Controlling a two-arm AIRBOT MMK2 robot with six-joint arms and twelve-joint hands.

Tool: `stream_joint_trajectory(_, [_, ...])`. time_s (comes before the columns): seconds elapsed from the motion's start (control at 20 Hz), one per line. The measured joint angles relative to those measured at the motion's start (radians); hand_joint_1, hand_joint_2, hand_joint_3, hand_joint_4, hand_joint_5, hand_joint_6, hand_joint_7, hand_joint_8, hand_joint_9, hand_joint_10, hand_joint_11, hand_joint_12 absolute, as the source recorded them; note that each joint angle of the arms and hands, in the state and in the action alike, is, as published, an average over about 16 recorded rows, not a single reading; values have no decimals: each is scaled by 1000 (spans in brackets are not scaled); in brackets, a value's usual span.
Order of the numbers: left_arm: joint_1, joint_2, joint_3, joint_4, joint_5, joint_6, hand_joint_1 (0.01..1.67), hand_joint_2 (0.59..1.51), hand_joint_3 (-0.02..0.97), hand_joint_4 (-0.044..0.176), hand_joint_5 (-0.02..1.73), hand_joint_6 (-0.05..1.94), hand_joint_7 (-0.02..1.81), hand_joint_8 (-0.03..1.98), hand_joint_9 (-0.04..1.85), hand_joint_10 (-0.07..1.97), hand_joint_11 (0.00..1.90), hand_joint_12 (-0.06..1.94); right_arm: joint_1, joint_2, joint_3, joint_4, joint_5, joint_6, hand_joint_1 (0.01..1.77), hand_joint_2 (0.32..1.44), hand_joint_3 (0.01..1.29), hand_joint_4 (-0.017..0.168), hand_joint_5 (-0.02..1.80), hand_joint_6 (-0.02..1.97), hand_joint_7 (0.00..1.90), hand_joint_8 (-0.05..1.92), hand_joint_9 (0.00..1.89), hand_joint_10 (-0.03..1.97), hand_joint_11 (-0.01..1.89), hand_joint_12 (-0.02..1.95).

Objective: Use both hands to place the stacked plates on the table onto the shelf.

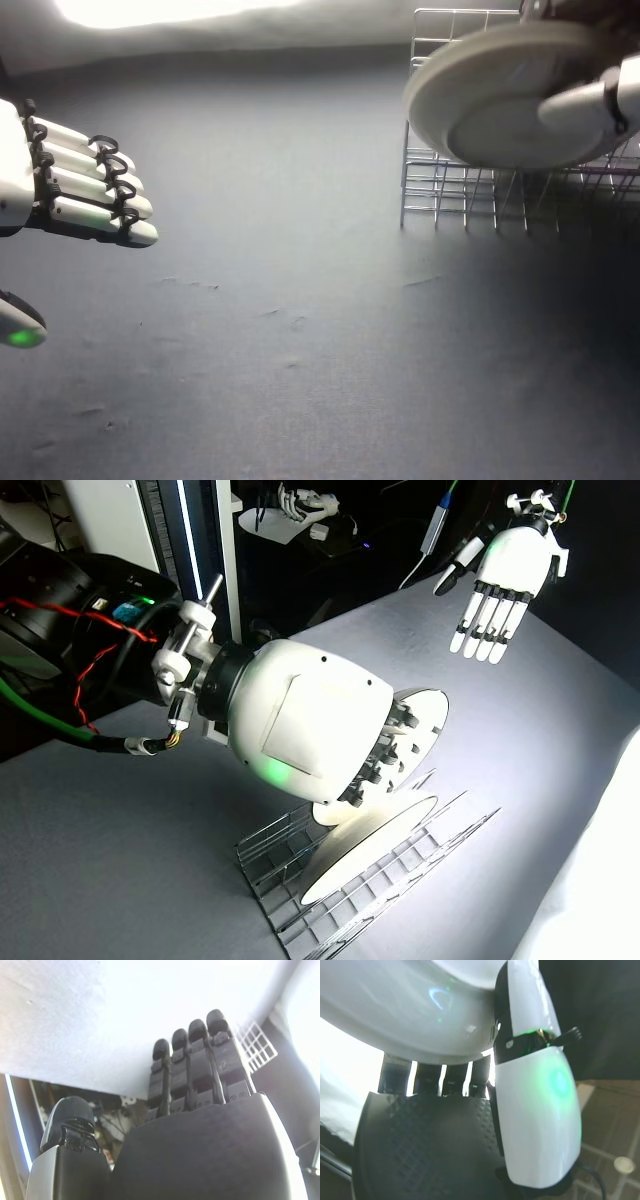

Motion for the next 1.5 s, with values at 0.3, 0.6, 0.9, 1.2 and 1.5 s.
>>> stream_joint_trajectory(0.3, [0,0,-3,1,0,-1,15,1198,2,0,212,18,217,14,210,10,215,23,-43,-7,38,-94,16,0,1318,1035,12,-8,713,920,865,693,820,943,705,1444])
stream_joint_trajectory(0.6, [0,-3,-3,2,1,-1,16,1198,3,0,213,18,220,14,209,10,214,21,-60,-16,73,-175,30,0,1192,1033,15,-5,513,588,640,433,533,771,361,1508])
stream_joint_trajectory(0.9, [0,-5,-5,3,2,-2,16,1198,3,0,215,18,221,14,210,10,215,19,-39,-20,79,-294,67,-2,1035,1008,16,-3,264,201,350,100,230,452,91,1293])
stream_joint_trajectory(1.2, [0,-7,-6,3,0,-7,20,1209,3,0,306,22,316,24,293,25,271,54,-23,-14,51,-534,148,-3,828,1009,16,-3,129,96,172,63,92,262,13,978])
stream_joint_trajectory(1.5, [0,-6,-13,2,-9,-21,77,1200,3,11,609,526,616,594,581,615,545,671,-32,5,19,-836,267,-13,547,1001,15,0,419,659,430,688,372,738,283,1159])
